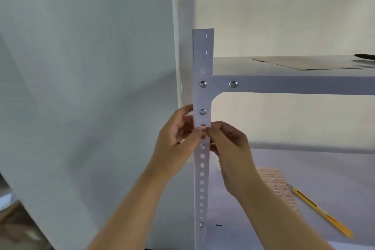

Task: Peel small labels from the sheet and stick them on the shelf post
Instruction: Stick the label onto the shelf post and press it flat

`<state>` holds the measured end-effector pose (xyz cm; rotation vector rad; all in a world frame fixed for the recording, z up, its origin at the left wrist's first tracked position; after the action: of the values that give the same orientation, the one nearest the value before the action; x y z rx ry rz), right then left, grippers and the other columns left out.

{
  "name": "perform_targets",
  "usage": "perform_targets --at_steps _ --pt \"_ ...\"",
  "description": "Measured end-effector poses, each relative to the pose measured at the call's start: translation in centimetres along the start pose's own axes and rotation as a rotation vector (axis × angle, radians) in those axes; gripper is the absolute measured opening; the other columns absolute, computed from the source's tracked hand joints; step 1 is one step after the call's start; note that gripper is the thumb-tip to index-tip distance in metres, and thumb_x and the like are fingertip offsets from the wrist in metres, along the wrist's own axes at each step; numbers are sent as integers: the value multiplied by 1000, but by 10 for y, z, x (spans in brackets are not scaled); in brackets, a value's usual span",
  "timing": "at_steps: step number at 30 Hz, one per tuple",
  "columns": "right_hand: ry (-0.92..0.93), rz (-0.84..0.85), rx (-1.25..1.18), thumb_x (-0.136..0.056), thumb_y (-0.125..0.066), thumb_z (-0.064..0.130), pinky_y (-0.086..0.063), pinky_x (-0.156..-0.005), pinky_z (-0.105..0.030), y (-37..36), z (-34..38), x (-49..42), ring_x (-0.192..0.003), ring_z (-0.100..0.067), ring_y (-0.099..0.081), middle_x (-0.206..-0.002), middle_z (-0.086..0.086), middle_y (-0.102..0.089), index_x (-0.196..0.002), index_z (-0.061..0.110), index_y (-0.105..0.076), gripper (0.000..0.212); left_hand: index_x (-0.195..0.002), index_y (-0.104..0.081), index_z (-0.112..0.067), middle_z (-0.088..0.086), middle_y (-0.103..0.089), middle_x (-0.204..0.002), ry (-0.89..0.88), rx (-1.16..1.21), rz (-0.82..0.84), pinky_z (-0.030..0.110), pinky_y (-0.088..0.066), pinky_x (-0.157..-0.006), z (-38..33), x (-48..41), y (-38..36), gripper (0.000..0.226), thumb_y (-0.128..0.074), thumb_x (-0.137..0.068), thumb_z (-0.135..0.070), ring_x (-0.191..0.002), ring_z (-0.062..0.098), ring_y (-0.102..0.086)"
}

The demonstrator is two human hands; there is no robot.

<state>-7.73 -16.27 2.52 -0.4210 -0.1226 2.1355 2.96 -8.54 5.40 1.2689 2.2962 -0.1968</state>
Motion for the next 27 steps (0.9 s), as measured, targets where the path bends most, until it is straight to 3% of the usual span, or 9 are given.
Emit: perform_targets --at_steps 4,8,15,19,27 --pt "-28 1 -46 -82 -58 20 -47 -74 -38 -3 -3 -3 -78 -27 -58 -83 -22 -65 -86 -4 -68 26 -130 -58 -24 4 -76 -103 -14 52 6 27 -57 -83 0 -6 1 46 -60 -90 -1 -94 19 -73" --pt "-50 -18 -97 -80 -54 17 -41 -74 -43 -7 -6 -5 -80 -30 -51 -93 -42 -56 -95 -16 -57 36 -127 -59 -24 5 -76 -98 -21 92 35 25 -56 -81 1 -10 1 48 -61 -91 8 -89 19 -74" --pt "-152 -7 -227 -78 -53 14 -39 -78 -46 -15 -13 -6 -89 -33 -52 -107 -47 -54 -112 -20 -51 48 -122 -59 -25 9 -75 -94 -25 162 68 22 -56 -77 4 -16 1 48 -64 -88 9 -83 15 -73" --pt "-153 -2 -268 -75 -54 14 -39 -80 -47 -18 -14 -7 -88 -33 -51 -98 -26 -57 -111 -22 -47 52 -121 -59 -25 11 -75 -93 -31 191 85 23 -56 -77 3 -19 0 46 -67 -82 -3 -83 18 -72" --pt "-157 -30 -305 -65 -60 18 -34 -80 -47 -24 -6 -5 -89 -33 -44 -100 -22 -51 -104 -24 -43 59 -120 -59 -27 9 -76 -94 -23 212 124 25 -57 -79 4 -21 -1 46 -66 -81 -5 -84 17 -74"
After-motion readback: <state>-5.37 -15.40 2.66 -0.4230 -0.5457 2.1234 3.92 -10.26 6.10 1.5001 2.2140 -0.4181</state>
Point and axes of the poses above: each hand's wrist, its own x-axis away from the middle knuckle, its own y-axis out of the back of the hand, z = x × y, the point moved 9 cm from there along -x, towards the middle knuckle
